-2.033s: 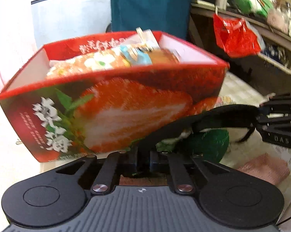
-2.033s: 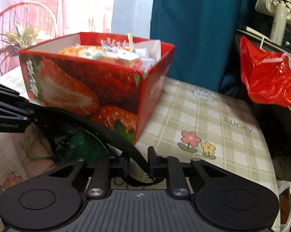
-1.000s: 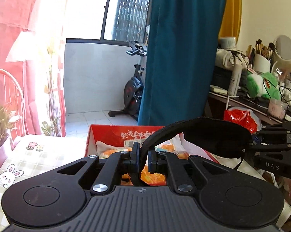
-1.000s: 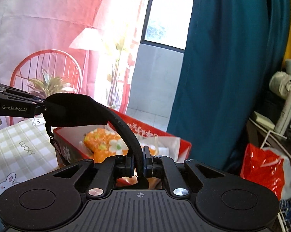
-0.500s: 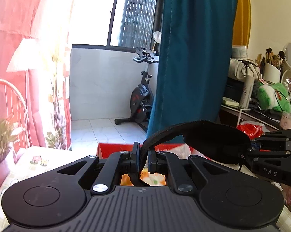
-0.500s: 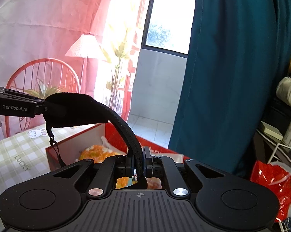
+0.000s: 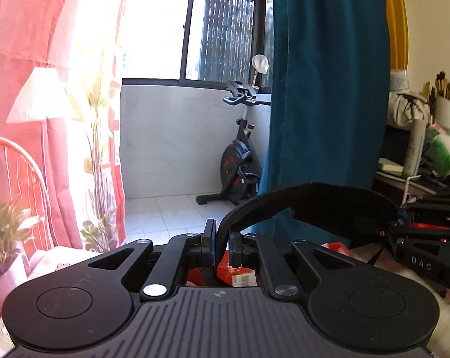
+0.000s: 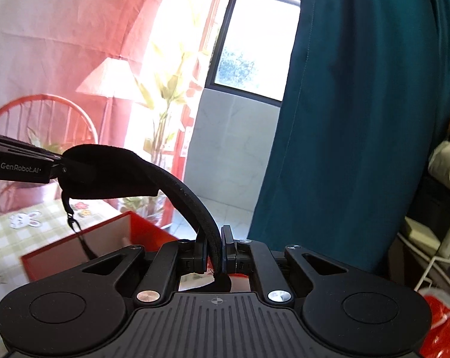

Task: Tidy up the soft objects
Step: 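Lift the black eye mask with the right tool toward the red box, then open the right tool to drop the eye mask into the box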

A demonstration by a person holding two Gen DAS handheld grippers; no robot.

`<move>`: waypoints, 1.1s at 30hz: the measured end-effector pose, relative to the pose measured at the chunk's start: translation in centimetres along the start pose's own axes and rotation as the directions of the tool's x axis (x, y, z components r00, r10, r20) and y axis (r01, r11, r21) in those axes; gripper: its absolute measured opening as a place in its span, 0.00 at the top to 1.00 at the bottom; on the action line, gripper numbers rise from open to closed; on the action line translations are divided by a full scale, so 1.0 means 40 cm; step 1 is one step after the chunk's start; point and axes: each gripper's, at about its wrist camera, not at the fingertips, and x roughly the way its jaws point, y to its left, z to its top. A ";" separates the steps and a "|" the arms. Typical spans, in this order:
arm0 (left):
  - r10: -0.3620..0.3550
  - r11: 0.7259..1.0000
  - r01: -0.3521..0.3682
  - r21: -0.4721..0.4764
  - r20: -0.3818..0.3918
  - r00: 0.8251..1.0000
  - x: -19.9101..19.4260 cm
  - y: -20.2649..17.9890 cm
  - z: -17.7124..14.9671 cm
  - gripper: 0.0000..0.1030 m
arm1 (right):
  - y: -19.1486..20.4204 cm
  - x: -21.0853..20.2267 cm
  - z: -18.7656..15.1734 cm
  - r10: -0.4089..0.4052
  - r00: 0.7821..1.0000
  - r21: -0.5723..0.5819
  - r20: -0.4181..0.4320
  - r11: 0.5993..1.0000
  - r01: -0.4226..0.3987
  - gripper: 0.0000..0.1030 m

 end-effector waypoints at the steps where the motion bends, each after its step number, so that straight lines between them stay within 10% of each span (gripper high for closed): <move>1: 0.004 1.000 -0.004 0.006 -0.002 1.000 0.011 0.000 -0.001 0.91 | 0.000 0.013 -0.003 -0.006 1.000 -0.009 0.001 1.000 0.006 0.93; 24: -0.053 0.999 0.053 -0.010 -0.255 0.965 0.155 0.025 -0.113 0.89 | -0.008 0.176 -0.123 0.041 0.967 0.044 -0.252 0.999 -0.030 0.85; 29: -0.088 0.996 0.080 -0.043 -0.263 0.961 0.130 0.039 -0.117 0.52 | 0.001 0.158 -0.133 0.028 0.958 0.052 -0.287 0.999 -0.013 0.69; 33: -0.087 0.995 0.074 -0.061 -0.261 0.961 0.097 0.044 -0.118 0.44 | 0.005 0.125 -0.144 0.026 0.956 0.054 -0.292 0.998 -0.010 0.55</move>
